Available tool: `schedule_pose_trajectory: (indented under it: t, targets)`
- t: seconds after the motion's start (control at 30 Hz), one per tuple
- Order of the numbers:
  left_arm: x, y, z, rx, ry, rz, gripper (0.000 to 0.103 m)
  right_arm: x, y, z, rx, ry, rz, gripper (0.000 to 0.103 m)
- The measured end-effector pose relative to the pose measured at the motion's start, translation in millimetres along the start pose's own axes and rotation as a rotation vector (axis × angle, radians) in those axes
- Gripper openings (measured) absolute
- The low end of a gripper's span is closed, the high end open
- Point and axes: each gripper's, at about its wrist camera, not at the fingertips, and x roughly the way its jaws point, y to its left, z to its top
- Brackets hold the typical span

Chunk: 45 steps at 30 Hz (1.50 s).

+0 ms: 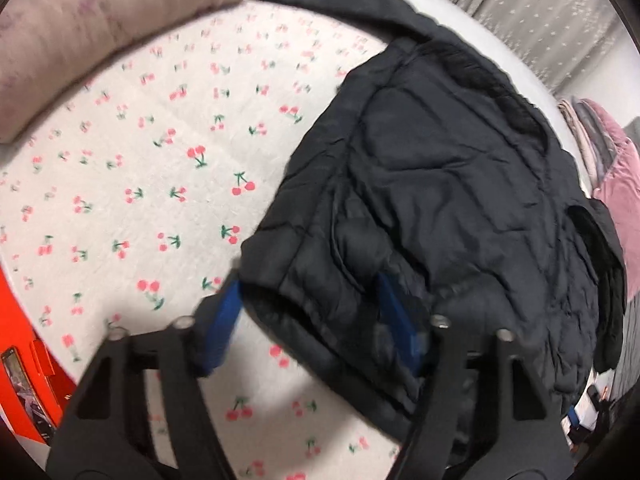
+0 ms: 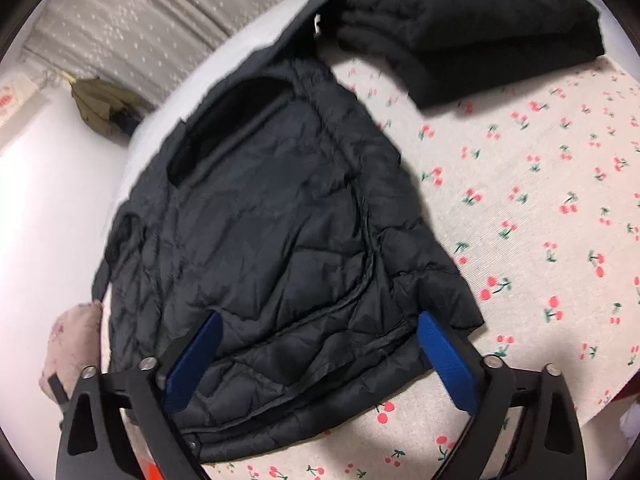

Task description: Fold large clothes

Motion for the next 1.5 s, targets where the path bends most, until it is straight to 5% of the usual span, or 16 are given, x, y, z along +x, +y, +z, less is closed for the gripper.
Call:
schedule_pose_trajectory:
  t: [0.07,0.1,0.13,0.2,0.33,0.47,0.63,0.87,0.97,1.1,1.27,1.3,1.4,1.5]
  targets:
    - [3.1,-6.6,0.0,0.001,-0.017,-0.003,0.050,8.5,-3.7,3.6,0.025,0.020,-0.006,0.078]
    - [3.5,-12.0,-1.4,0.013,-0.022,-0.011,0.033,10.7,-5.0,4.7,0.039,0.017,-0.013,0.060]
    - [3.4,-17.1,-3.4,0.024,-0.021,-0.015,0.025,12.0,-8.3,6.0,0.055,0.009,-0.019,0.038]
    - [-1.5,-24.1,-7.0,0.023,-0.048,-0.001,0.013,12.2,-11.7,7.8,0.066,-0.001,0.034,0.010]
    - [-21.0,-36.5,-23.2,0.047,-0.082,0.016,0.012,-12.5,-7.7,8.0,0.053,-0.128,0.047,0.007]
    - [-30.5,-38.0,-28.6,0.061,-0.077,-0.015,0.011,-35.5,-3.9,8.4,0.031,-0.237,0.013,0.007]
    - [-33.1,-31.3,-28.8,0.033,-0.074,-0.034,0.013,-40.6,-2.0,6.0,0.037,-0.248,0.018,0.007]
    - [-68.2,-20.4,-29.2,-0.050,-0.076,-0.072,0.032,-38.2,0.1,12.3,0.026,-0.225,0.026,0.013]
    - [-113.5,-15.4,-20.3,-0.075,-0.158,-0.086,0.040,-43.0,-4.1,11.2,0.043,-0.227,0.040,0.016]
    - [-200.1,-21.7,8.6,-0.010,-0.354,-0.031,0.074,-50.3,-6.5,12.8,0.038,-0.245,0.026,0.020]
    - [-278.9,-41.3,34.7,0.071,-0.515,-0.020,0.086,-77.8,-0.3,16.1,-0.022,-0.310,-0.007,0.023]
    - [-285.3,-46.9,36.7,0.070,-0.534,-0.026,0.092,-86.4,2.7,18.0,-0.043,-0.338,-0.037,0.028]
    - [-273.8,-72.8,34.2,0.112,-0.516,-0.095,0.102,-99.0,10.0,24.5,-0.075,-0.370,-0.065,0.078]
    - [-233.6,-100.6,30.1,0.132,-0.446,-0.137,0.102,-107.4,20.5,32.3,-0.129,-0.368,-0.007,0.081]
